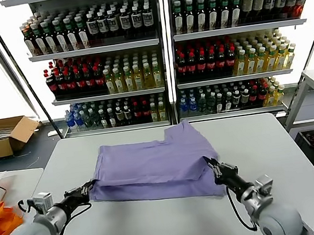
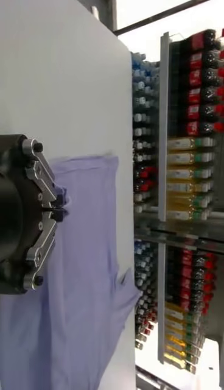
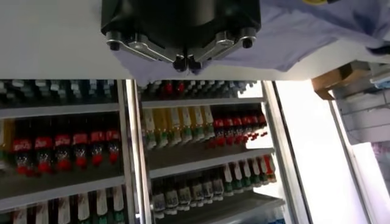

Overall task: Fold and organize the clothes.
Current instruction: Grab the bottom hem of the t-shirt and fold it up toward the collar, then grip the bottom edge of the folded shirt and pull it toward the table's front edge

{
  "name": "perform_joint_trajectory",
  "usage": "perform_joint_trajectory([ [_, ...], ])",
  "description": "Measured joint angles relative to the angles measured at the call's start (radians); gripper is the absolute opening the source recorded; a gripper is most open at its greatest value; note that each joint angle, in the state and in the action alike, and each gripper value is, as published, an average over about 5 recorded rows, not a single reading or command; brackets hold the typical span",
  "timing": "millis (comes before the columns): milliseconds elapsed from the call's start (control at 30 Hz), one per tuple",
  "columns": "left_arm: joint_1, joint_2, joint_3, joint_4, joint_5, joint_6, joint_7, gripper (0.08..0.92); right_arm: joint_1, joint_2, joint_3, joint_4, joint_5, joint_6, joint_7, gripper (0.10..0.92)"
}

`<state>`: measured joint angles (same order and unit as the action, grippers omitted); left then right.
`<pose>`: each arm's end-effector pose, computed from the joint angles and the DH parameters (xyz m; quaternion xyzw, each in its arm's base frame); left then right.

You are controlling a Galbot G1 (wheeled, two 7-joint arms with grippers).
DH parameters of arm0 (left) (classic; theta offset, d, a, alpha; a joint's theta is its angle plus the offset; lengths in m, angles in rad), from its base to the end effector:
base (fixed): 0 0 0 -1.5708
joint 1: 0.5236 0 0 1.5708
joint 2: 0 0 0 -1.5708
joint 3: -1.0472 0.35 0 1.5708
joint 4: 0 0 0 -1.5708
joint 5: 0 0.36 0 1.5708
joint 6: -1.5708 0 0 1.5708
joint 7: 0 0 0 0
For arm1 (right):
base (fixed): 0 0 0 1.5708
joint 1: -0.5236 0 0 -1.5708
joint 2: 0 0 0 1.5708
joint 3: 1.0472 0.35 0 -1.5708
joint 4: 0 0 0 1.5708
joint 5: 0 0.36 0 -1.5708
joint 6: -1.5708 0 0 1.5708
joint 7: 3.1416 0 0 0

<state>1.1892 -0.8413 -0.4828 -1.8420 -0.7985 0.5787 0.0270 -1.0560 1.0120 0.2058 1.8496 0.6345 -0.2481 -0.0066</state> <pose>0.3150 0.1584 -0.2455 -0.1264 -0.9542 0.0163 0.2706 0.3264 -0.0413 -0.2730 0.2155 -0.9708 -0.0342 0.0997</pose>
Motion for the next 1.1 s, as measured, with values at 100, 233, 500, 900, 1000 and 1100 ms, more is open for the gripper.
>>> perform_joint_trajectory([
  [100,-0.035,-0.004,0.017,0.036,0.008,0.0,0.003,0.251,0.028,-0.004,-0.01,-0.014,-0.006,-0.014,0.013,0.372],
  [233,-0.043,0.0,0.013,0.054,0.013,0.0,0.004,0.347,0.021,-0.019,-0.003,-0.005,-0.016,-0.036,0.031,0.485],
  [500,0.038,-0.013,-0.03,0.019,0.021,-0.001,0.002,0.598,-0.088,-0.041,0.034,0.069,-0.057,-0.102,0.077,0.719],
  [900,0.093,-0.046,-0.022,0.022,0.03,-0.002,0.004,0.778,-0.214,-0.018,0.043,0.099,-0.078,-0.194,0.171,0.67],
  [1000,0.103,-0.046,-0.021,0.025,0.027,-0.002,0.009,0.697,-0.23,-0.013,0.043,0.105,-0.068,-0.205,0.185,0.583],
  [1100,0.112,-0.045,-0.023,0.025,0.024,-0.003,0.016,0.61,-0.242,-0.012,0.044,0.113,-0.059,-0.213,0.195,0.497],
])
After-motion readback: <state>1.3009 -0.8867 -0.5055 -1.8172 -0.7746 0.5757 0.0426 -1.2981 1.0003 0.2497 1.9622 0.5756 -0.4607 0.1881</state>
